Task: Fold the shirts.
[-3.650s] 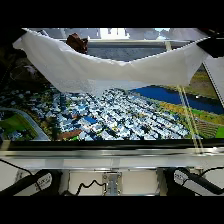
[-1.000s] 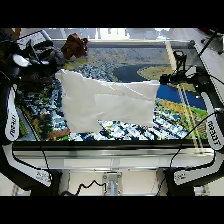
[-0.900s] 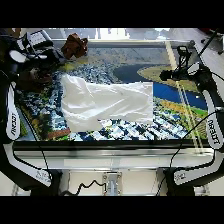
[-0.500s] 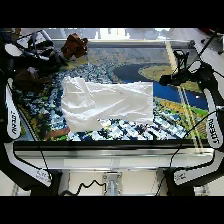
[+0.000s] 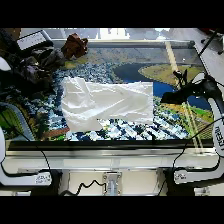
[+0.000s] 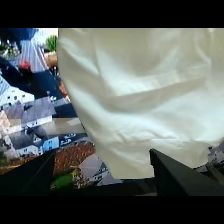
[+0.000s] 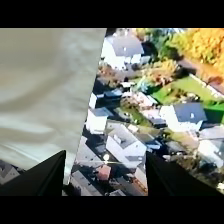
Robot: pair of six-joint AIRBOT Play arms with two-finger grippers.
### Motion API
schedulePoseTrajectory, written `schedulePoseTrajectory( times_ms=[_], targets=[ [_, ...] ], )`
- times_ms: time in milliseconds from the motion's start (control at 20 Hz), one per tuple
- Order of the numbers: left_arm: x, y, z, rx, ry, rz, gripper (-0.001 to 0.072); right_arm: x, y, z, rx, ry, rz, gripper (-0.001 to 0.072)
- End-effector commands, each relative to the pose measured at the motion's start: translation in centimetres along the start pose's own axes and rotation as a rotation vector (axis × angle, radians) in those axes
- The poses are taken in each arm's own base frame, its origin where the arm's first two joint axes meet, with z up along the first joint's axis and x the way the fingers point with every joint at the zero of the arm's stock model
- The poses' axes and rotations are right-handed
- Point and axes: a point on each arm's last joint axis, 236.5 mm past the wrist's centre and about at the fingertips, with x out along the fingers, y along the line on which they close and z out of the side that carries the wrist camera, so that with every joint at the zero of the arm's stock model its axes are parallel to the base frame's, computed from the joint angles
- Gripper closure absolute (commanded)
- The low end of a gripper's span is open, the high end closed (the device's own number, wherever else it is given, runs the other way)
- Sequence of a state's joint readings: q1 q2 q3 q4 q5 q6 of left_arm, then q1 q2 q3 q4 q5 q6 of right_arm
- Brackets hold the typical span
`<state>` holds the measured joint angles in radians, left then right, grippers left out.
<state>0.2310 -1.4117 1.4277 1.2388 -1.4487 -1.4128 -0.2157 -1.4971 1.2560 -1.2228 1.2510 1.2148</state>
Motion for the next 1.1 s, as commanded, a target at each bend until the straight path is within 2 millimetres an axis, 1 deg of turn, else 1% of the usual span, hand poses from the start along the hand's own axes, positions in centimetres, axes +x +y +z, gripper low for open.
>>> schedulePoseTrajectory(
  times_ms=[0,100,200,250,300,400,500,700,850,900,950,1050],
  targets=[
    [3.0,0.6,-3.7,-0.092,-0.099,-0.049,0.0010,0.0,1.4,-1.9,0.059,-0.100,0.108,0.0178],
    [6.4,-0.1,-6.2,-0.225,-0.082,-0.154,0.0011,0.2,3.4,-1.8,0.134,-0.199,0.252,0.0177],
    [8.9,-1.0,-8.0,-0.300,-0.071,-0.238,0.0024,0.9,4.8,-2.3,0.201,-0.231,0.373,0.0178],
    [9.7,-1.0,-8.3,-0.324,-0.082,-0.249,0.0054,1.5,4.9,-3.0,0.226,-0.223,0.395,0.0177],
    [10.2,-0.7,-8.0,-0.354,-0.113,-0.247,0.0089,2.2,4.8,-4.0,0.238,-0.205,0.400,0.0177],
    [10.2,0.3,-6.3,-0.393,-0.193,-0.227,0.0089,3.5,4.8,-5.9,0.270,-0.164,0.406,0.0177],
    [9.9,0.8,-5.1,-0.414,-0.247,-0.220,0.0089,4.2,5.2,-7.0,0.275,-0.141,0.422,0.0177],
    [9.8,1.6,-4.1,-0.422,-0.293,-0.197,0.0090,4.0,6.0,-7.2,0.293,-0.137,0.468,0.0177],
    [9.9,1.5,-4.4,-0.434,-0.281,-0.202,0.0092,3.8,6.4,-7.3,0.290,-0.133,0.485,0.0177],
    [10.1,1.3,-4.6,-0.438,-0.265,-0.208,0.0102,3.8,6.5,-7.3,0.291,-0.132,0.488,0.0177],
    [10.4,1.2,-4.9,-0.457,-0.245,-0.215,0.0137,3.8,6.5,-7.3,0.292,-0.133,0.489,0.0177],
    [11.2,1.2,-5.5,-0.488,-0.206,-0.223,0.0147,3.7,6.6,-7.3,0.291,-0.129,0.495,0.0177]
  ],
)
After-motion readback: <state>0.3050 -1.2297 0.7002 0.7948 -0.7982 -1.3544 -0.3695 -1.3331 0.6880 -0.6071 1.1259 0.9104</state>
